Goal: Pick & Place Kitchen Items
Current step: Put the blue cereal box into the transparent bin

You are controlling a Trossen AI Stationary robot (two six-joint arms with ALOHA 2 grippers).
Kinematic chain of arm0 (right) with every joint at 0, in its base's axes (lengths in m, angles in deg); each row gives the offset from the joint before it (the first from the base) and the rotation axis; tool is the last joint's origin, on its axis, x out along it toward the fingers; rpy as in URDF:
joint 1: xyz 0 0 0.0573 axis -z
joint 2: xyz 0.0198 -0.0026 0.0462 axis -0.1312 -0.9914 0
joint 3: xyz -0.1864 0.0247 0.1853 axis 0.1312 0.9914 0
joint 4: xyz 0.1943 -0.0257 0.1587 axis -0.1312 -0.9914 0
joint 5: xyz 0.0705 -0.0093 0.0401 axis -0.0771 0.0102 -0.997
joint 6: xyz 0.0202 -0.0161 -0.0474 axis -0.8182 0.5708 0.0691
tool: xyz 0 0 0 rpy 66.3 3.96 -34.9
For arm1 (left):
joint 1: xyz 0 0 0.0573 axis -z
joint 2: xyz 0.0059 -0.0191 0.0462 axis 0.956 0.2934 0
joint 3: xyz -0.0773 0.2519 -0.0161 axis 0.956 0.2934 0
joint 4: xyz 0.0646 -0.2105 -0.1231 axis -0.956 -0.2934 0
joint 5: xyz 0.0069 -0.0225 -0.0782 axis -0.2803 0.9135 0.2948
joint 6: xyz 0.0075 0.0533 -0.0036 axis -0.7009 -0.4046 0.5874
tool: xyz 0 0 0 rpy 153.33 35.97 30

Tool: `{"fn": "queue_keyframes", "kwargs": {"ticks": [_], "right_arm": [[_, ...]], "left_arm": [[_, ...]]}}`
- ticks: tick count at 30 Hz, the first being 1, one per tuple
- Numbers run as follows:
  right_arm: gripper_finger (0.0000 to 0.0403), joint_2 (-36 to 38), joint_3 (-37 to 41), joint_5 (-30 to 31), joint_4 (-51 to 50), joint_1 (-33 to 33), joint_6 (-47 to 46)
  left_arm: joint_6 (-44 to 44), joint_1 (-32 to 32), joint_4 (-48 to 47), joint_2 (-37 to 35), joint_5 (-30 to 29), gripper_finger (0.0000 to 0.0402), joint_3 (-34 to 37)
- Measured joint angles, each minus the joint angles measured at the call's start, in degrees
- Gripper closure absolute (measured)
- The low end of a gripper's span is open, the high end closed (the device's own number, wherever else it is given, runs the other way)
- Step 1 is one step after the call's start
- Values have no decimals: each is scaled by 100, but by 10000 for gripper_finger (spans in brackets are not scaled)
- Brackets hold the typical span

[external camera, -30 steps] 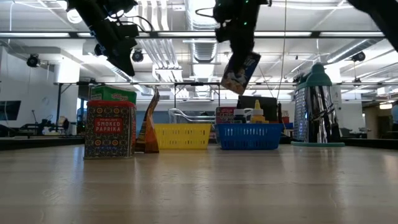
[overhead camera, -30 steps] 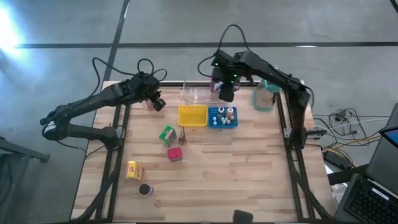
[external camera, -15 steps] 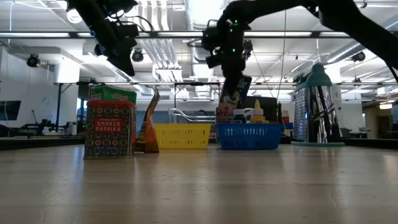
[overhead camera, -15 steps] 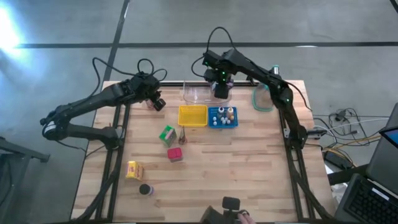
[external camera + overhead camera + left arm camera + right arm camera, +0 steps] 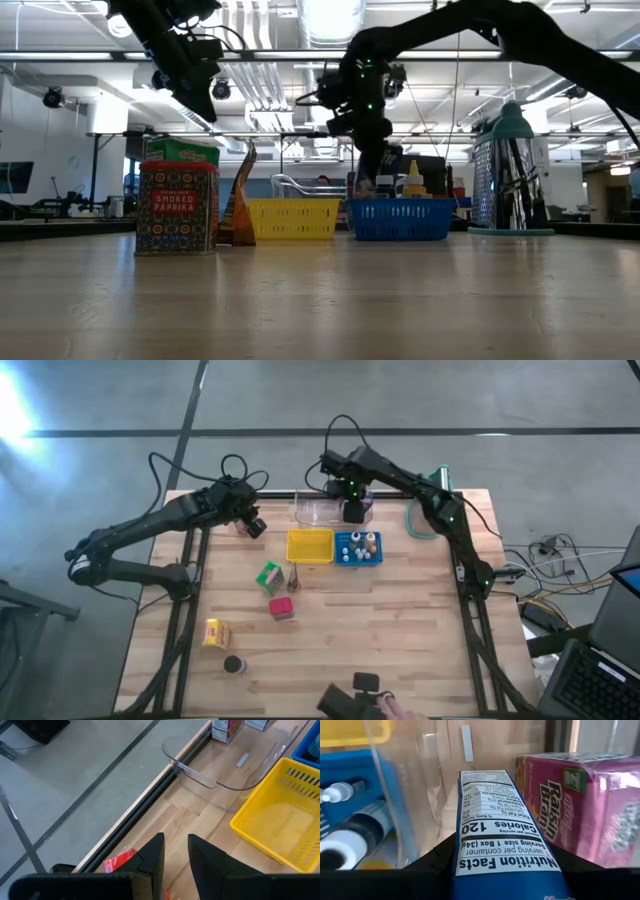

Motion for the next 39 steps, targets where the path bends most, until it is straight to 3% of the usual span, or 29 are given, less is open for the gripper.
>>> {"fn": "queue_keyframes", "kwargs": {"ticks": [20, 39], "right_arm": [[254, -525, 21, 87, 318, 15, -20], [158, -504, -29, 313, 483, 10, -79]], "left_arm": [[0, -1, 0, 1, 0, 310, 0], [0, 0, 0, 2, 0, 309, 0]]}}
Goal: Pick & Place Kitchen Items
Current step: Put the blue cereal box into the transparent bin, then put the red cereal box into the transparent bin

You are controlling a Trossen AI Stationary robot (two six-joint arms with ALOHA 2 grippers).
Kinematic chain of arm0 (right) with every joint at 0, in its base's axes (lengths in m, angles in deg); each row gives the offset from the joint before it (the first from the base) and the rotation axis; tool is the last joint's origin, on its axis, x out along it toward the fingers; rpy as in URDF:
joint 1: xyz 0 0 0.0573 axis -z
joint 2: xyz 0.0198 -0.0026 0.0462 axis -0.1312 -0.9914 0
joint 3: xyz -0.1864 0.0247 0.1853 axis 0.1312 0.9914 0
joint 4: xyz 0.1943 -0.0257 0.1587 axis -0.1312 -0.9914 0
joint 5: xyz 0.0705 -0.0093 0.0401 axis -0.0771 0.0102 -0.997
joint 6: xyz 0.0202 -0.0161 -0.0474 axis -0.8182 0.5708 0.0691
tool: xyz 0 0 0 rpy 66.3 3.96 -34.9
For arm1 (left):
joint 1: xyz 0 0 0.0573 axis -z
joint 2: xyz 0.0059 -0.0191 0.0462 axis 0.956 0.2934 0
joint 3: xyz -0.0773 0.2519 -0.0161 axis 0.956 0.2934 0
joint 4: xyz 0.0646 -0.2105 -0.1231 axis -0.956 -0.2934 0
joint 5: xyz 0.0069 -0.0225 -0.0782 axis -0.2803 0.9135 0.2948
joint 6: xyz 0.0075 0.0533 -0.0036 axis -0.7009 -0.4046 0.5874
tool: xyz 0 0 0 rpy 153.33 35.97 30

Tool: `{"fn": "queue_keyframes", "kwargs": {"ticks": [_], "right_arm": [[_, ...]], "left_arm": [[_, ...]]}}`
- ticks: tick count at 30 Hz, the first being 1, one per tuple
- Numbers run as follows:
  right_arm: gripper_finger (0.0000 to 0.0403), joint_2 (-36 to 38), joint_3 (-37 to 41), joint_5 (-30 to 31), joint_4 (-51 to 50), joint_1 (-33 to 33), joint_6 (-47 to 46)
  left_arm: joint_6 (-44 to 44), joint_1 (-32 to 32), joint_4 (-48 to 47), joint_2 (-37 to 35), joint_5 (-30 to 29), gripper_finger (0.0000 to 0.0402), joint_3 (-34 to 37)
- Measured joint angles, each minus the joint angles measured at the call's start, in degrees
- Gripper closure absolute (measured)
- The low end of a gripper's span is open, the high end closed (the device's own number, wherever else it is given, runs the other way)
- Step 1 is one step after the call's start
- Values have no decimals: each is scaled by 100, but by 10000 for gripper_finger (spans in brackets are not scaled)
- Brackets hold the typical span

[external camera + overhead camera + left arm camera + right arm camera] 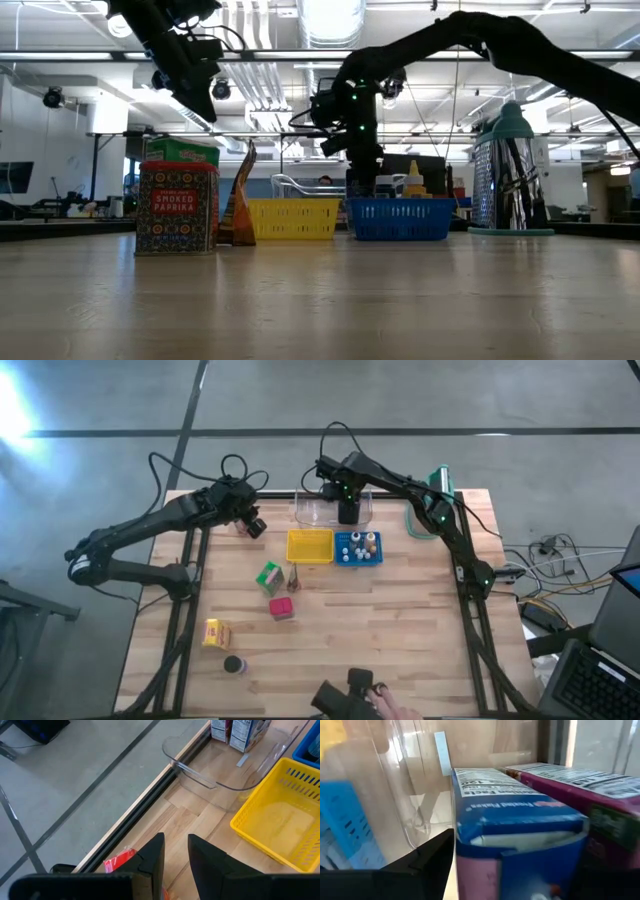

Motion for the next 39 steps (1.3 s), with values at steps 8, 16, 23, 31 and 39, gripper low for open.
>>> {"fn": "queue_keyframes", "kwargs": {"ticks": [8, 16, 23, 31, 39], "right_arm": [[160, 304, -192, 2, -51, -36, -39], [187, 798, -422, -9, -202, -167, -315], [210, 1568, -428, -284, -488, -246, -1111], [267, 2649, -357, -1235, -588, -594, -1643], [361, 3966, 538, -1213, -535, -1328, -2045]], "left_arm": [[0, 0, 1, -2, 0, 310, 0], [0, 0, 0, -1, 0, 310, 0], [0, -2, 1, 0, 0, 310, 0], [0, -2, 1, -2, 0, 309, 0], [0, -1, 2, -2, 0, 310, 0]]}}
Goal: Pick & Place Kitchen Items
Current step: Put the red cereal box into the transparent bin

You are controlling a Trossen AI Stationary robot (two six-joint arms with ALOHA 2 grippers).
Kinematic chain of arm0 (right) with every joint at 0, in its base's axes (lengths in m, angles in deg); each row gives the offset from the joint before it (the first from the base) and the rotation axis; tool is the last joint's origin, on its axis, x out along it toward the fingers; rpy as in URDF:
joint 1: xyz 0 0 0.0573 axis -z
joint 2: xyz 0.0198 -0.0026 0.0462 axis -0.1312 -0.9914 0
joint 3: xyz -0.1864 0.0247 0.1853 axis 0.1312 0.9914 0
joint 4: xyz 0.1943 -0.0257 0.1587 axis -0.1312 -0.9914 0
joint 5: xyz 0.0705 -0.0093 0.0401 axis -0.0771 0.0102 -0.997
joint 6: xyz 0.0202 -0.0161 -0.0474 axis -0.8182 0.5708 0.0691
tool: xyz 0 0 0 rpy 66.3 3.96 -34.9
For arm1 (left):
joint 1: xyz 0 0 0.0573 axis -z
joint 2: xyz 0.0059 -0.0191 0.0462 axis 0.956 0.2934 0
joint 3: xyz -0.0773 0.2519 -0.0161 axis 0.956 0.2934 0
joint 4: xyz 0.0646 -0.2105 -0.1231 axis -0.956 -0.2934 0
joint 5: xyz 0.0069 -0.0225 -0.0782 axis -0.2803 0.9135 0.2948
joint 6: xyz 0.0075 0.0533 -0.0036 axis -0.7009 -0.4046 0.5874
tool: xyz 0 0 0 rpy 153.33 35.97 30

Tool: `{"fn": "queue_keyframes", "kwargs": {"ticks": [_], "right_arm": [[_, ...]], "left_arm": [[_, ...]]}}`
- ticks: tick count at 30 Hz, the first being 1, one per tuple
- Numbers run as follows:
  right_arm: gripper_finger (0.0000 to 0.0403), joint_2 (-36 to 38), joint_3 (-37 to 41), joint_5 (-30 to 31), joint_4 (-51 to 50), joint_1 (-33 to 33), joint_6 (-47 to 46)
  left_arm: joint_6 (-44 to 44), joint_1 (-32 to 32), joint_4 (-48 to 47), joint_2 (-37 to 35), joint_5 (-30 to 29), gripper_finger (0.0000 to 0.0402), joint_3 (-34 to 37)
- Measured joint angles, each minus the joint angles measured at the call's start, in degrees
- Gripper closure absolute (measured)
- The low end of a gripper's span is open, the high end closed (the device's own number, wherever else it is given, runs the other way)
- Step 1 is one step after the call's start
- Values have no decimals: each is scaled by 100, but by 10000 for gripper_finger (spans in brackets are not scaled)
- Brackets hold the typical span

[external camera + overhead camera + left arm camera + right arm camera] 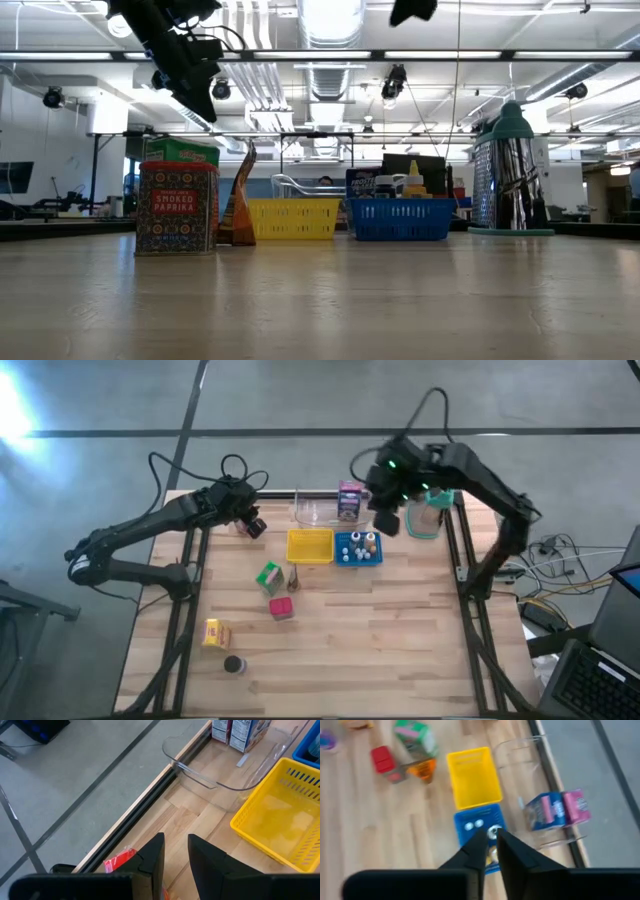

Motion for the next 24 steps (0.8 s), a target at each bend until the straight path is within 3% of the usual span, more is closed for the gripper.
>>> {"fn": "queue_keyframes", "kwargs": {"ticks": [3, 16, 24], "right_arm": [[389, 620, 753, 25, 238, -279, -224], [393, 3694, 4255, 348, 2265, -800, -593], [394, 4756, 5744, 814, 2401, -797, -723]], "left_arm": [[0, -1, -1, 0, 0, 310, 0], [0, -1, -1, 1, 0, 310, 0], [0, -1, -2, 0, 0, 310, 0]]}}
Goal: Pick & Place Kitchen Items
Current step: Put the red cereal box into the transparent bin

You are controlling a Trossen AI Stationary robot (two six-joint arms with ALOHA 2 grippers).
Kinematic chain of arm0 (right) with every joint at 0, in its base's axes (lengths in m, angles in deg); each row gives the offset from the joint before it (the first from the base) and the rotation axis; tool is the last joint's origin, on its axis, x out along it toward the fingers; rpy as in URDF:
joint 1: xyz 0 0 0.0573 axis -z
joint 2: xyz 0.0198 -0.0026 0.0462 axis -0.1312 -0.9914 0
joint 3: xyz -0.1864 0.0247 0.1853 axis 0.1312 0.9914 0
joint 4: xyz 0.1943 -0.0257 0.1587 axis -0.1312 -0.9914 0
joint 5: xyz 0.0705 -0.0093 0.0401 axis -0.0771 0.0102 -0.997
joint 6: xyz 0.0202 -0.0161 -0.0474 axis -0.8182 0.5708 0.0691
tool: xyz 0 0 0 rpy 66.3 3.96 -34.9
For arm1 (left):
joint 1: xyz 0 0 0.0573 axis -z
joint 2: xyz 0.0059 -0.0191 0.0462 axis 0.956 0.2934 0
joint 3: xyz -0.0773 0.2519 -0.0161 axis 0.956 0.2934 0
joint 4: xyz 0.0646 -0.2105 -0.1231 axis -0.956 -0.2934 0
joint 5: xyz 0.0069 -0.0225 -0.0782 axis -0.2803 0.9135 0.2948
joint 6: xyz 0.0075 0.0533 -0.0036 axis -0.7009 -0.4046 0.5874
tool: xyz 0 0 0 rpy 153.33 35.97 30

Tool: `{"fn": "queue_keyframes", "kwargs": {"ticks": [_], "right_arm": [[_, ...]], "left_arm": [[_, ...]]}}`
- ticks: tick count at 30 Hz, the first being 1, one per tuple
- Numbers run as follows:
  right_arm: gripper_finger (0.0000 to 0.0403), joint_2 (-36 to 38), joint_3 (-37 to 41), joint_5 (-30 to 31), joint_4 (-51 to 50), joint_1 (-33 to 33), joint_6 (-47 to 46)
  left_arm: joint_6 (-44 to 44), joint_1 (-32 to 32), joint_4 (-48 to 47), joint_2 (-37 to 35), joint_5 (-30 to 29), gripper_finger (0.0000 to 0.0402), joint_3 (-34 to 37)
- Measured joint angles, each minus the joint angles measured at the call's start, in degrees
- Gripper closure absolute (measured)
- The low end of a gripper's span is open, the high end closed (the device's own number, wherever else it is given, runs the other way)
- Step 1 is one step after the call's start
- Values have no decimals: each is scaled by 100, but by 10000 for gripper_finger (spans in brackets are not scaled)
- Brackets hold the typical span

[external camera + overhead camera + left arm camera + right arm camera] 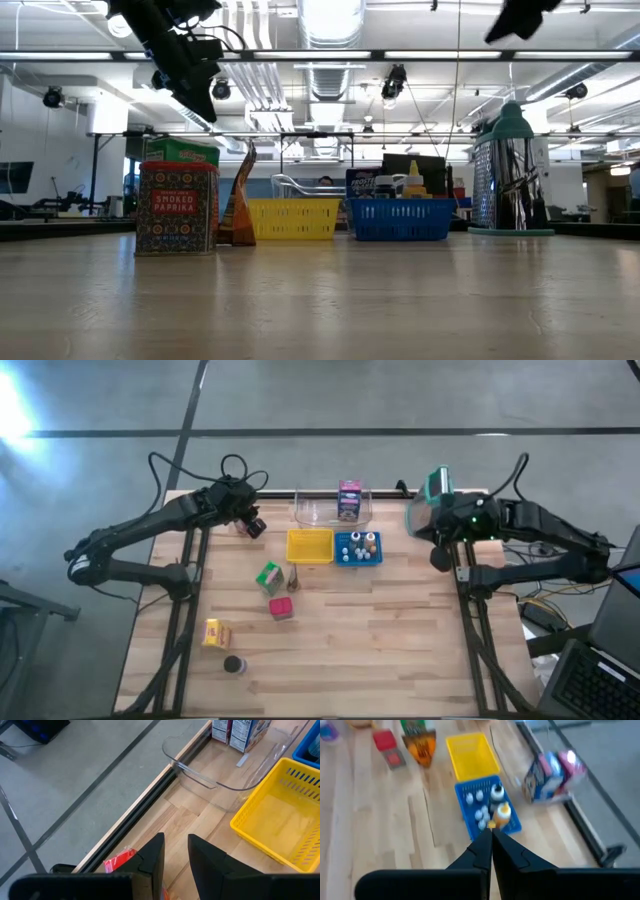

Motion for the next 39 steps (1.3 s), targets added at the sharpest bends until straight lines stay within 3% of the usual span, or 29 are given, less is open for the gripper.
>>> {"fn": "queue_keyframes", "kwargs": {"ticks": [15, 28, 39], "right_arm": [[394, 1519, 1615, -102, 557, -15, 751], [394, 3313, 2312, -402, 901, -15, 802], [394, 4348, 2443, -362, 912, -15, 459]], "left_arm": [[0, 1, 2, 0, 0, 310, 0], [66, 2, 0, 0, 4, 310, 0], [682, -94, -1049, 0, 56, 310, -128]]}}
